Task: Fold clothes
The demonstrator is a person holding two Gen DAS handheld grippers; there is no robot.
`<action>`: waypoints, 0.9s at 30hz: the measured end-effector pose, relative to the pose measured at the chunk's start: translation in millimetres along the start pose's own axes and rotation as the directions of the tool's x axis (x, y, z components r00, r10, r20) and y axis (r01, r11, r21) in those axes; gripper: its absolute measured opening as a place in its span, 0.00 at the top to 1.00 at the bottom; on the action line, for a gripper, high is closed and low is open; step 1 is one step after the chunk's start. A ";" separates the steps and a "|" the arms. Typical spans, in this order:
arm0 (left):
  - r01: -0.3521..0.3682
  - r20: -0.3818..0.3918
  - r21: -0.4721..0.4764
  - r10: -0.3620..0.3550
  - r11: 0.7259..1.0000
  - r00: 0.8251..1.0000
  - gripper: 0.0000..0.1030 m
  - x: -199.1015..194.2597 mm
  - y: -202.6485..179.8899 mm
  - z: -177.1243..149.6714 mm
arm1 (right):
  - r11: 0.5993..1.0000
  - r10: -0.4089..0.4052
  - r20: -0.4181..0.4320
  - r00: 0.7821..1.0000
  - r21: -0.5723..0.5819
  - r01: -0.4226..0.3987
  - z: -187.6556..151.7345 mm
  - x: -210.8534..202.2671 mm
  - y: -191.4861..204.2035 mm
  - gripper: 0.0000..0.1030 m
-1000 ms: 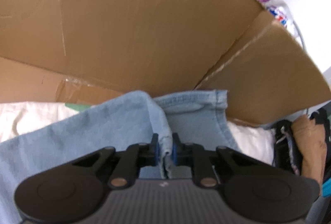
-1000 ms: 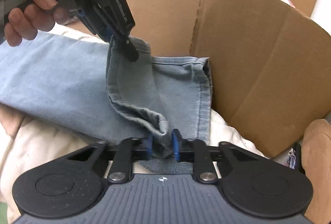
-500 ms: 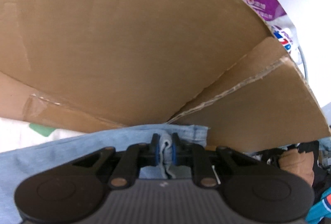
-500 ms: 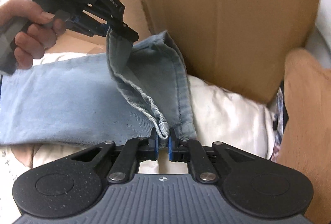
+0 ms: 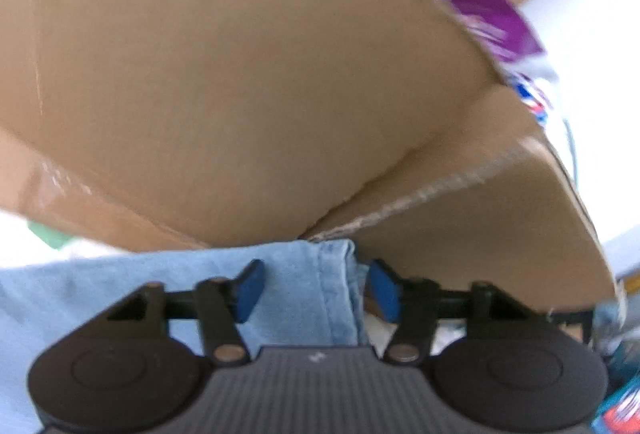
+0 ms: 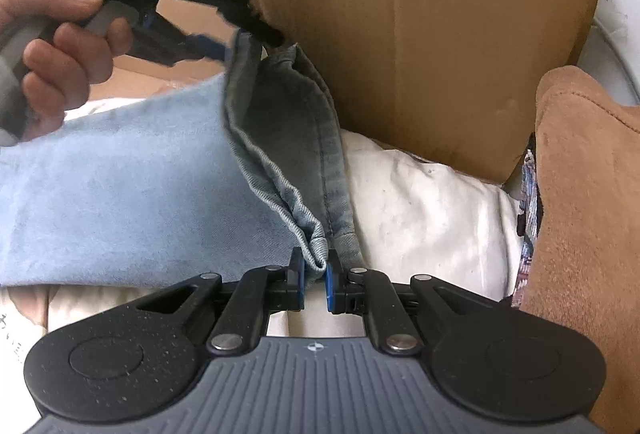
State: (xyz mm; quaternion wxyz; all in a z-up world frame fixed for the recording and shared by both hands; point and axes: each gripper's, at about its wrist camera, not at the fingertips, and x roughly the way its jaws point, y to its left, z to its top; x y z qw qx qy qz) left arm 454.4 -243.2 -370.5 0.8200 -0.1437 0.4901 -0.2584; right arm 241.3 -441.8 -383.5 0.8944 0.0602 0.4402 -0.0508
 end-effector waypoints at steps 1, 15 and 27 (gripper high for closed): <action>0.003 0.004 0.029 -0.003 1.000 1.000 0.40 -5.6 -1.0 -1.7 | 1.000 -0.002 0.000 1.000 -0.004 0.002 -0.4 -0.3 0.2 0.91; -0.087 -0.072 0.360 0.120 0.929 0.990 0.82 25.7 -34.9 -29.5 | 1.000 0.000 -0.013 1.000 0.019 0.000 0.2 -3.3 -3.2 0.91; -0.104 -0.098 0.408 0.157 0.907 0.983 0.82 58.5 -36.8 -34.1 | 0.998 0.009 -0.011 1.000 0.057 -0.009 2.1 -5.4 -8.2 0.83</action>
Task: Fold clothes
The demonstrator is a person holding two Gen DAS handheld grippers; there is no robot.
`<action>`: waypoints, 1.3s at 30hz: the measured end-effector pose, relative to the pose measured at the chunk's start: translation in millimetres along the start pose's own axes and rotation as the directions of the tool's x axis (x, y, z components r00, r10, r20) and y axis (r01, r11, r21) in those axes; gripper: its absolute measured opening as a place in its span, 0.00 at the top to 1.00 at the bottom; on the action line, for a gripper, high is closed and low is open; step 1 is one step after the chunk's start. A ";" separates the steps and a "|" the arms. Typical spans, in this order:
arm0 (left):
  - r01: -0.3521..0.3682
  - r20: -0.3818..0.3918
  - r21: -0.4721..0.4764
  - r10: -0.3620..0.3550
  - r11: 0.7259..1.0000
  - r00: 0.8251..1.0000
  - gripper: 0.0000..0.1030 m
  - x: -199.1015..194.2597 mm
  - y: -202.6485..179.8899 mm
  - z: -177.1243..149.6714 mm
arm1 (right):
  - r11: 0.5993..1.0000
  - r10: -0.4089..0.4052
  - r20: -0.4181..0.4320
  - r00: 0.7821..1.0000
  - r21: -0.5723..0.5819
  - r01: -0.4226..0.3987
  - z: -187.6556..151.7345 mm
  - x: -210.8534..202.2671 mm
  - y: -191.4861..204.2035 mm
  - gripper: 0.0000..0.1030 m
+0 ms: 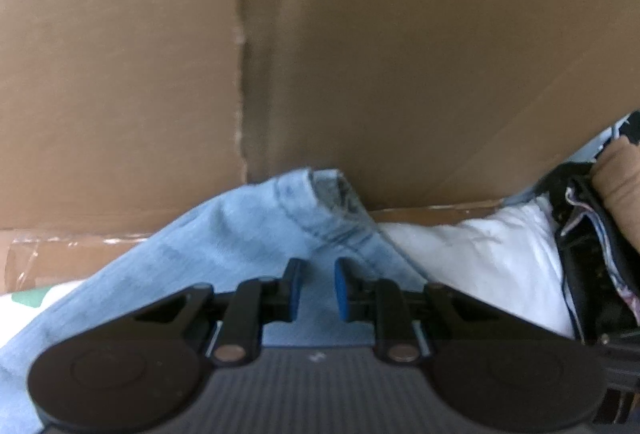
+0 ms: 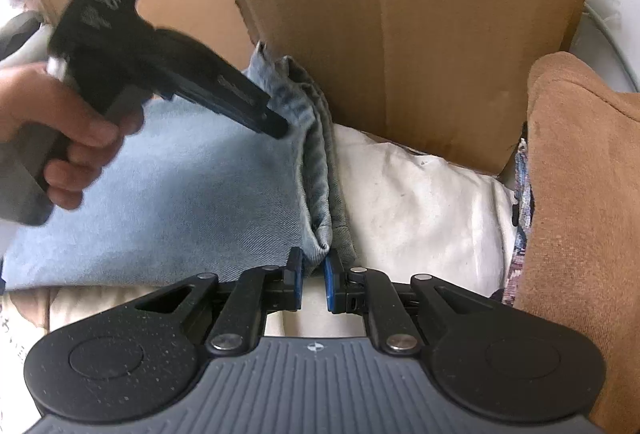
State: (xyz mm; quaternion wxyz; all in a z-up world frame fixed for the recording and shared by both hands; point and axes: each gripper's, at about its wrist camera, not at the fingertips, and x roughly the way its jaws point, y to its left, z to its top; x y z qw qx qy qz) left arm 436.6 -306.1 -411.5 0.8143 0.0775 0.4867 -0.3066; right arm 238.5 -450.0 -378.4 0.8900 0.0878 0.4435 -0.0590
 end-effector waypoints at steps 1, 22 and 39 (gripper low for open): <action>0.002 0.003 0.000 -0.002 1.000 1.000 0.82 0.7 -1.7 0.7 | 1.000 0.004 0.004 1.000 0.013 -0.004 0.9 -0.9 -1.0 0.82; -0.021 -0.024 0.003 0.021 1.000 1.000 0.73 -28.7 9.5 -4.1 | 0.993 -0.089 -0.007 0.996 0.084 0.089 4.8 6.1 3.2 0.77; -0.009 -0.011 0.032 0.009 0.999 1.000 0.67 -128.6 36.6 2.4 | 0.987 -0.016 0.145 0.989 0.160 -0.008 18.7 -27.2 -9.2 0.76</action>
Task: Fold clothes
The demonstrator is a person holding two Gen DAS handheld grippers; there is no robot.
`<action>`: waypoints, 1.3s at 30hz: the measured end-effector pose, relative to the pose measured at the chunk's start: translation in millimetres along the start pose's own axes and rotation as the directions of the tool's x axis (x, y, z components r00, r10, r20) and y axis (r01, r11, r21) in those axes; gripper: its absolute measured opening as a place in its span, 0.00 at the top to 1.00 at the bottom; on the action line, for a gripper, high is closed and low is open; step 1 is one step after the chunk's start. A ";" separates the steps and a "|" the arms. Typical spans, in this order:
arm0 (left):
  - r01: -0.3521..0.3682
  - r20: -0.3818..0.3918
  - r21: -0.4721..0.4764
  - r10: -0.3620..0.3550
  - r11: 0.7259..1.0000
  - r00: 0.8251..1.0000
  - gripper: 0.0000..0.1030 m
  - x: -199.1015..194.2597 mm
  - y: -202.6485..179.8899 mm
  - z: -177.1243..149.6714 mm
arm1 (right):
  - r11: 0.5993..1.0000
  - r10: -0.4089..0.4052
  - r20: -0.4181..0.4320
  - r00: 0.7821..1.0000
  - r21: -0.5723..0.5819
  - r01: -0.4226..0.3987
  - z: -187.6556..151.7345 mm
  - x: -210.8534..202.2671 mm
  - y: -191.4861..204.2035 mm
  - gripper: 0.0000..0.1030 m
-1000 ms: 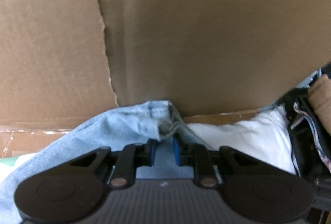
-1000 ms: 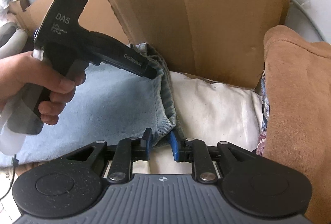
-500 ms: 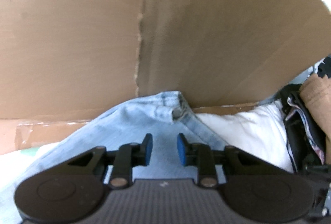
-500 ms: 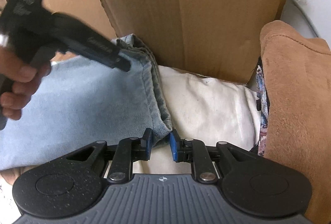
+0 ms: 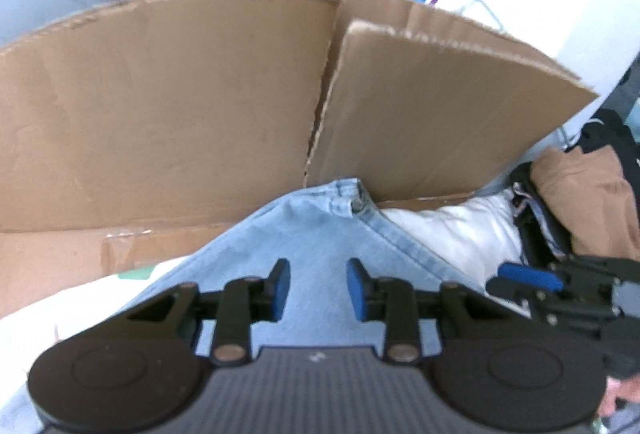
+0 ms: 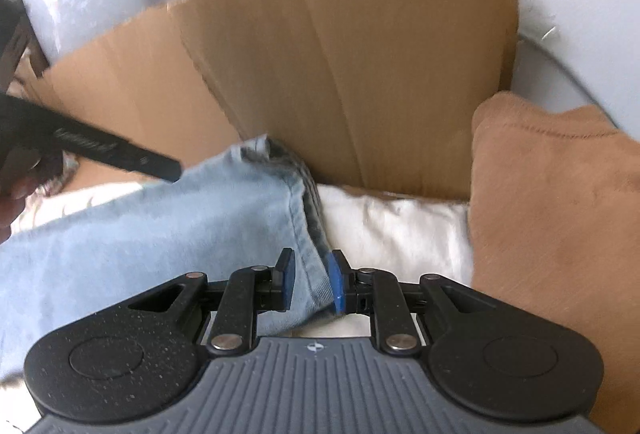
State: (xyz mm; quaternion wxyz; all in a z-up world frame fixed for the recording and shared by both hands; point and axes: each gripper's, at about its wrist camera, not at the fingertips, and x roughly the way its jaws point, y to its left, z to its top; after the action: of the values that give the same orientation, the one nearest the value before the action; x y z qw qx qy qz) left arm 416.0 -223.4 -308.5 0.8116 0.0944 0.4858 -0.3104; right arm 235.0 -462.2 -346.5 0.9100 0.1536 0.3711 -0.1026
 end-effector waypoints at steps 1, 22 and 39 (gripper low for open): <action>0.008 0.005 0.003 -0.008 1.000 1.000 0.66 -4.7 0.1 -2.4 | 1.000 0.001 0.008 1.000 -0.003 -0.001 0.8 -2.7 0.9 0.76; -0.022 -0.011 0.075 0.022 0.997 1.000 0.34 -24.5 16.8 -147.2 | 0.996 0.006 -0.083 0.997 -0.085 -0.013 -30.9 -28.0 28.9 0.67; -0.040 0.091 0.195 0.023 0.980 0.996 0.27 -11.3 -16.5 -168.0 | 0.995 -0.020 -0.169 0.985 -0.098 0.003 -51.7 -3.0 52.9 0.66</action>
State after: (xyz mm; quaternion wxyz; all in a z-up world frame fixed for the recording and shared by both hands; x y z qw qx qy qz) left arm 279.7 -155.3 -382.2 0.8238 0.1680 0.4151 -0.3476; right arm 215.5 -394.3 -368.6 0.8809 0.1150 0.4527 -0.0762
